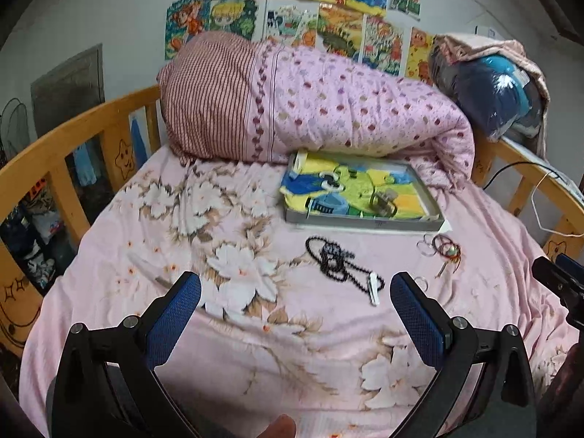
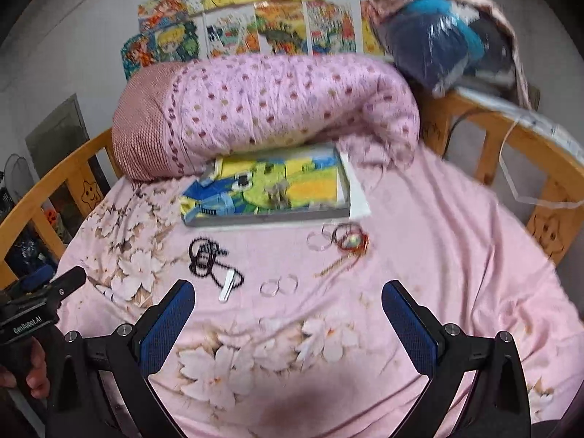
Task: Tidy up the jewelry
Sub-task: 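Lift both tools away from the tray toward the remaining jewelry, then grasp the black bead necklace with the left tool while the right tool grasps a silver ring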
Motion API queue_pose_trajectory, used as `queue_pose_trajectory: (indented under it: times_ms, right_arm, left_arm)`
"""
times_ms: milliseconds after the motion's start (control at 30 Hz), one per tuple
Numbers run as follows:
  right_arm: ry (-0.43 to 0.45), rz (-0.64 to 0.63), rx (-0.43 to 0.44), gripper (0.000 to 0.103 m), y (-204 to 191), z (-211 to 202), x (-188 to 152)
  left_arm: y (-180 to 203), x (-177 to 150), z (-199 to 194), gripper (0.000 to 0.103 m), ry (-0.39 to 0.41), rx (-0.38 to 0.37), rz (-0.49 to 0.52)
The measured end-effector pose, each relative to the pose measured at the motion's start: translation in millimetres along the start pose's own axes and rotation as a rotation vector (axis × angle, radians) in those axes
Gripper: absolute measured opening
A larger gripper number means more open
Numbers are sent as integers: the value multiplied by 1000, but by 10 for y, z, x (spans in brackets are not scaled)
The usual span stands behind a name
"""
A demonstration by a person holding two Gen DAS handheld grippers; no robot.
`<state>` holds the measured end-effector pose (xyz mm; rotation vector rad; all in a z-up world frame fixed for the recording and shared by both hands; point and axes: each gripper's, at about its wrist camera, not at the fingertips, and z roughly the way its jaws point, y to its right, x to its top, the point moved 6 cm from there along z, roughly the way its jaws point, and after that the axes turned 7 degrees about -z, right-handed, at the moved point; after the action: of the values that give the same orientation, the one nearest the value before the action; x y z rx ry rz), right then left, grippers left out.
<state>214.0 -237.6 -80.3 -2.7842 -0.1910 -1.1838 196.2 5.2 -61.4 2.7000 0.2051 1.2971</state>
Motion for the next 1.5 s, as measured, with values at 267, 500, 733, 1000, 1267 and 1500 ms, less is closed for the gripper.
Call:
queue_pose_trajectory:
  times_ms: [267,500,733,1000,1267,1500]
  right_arm:
    - [-201,56,130,103,114,366,-87]
    - [-308,6,176,103,154,714,-60]
    - [-370,-74,265,103,105,1179,5]
    - [-434,-140,272,103,15,1689,-23]
    - [-455,-136,255,101,-47,1996,-23]
    - [-527,-88,218,80,23,2209,-129]
  left_arm:
    - [19,-135,213,102,-134,-26,7]
    - [43,-127,491,102,-290,-85,-29]
    - [27,-109,914,101,-433,-138,-86]
    - [106,125,1486,95,-483,-216,-34]
    - [85,-21,2019,58,-557,-235,-16]
    - [73,-25,2250,45,-553,-251,-16]
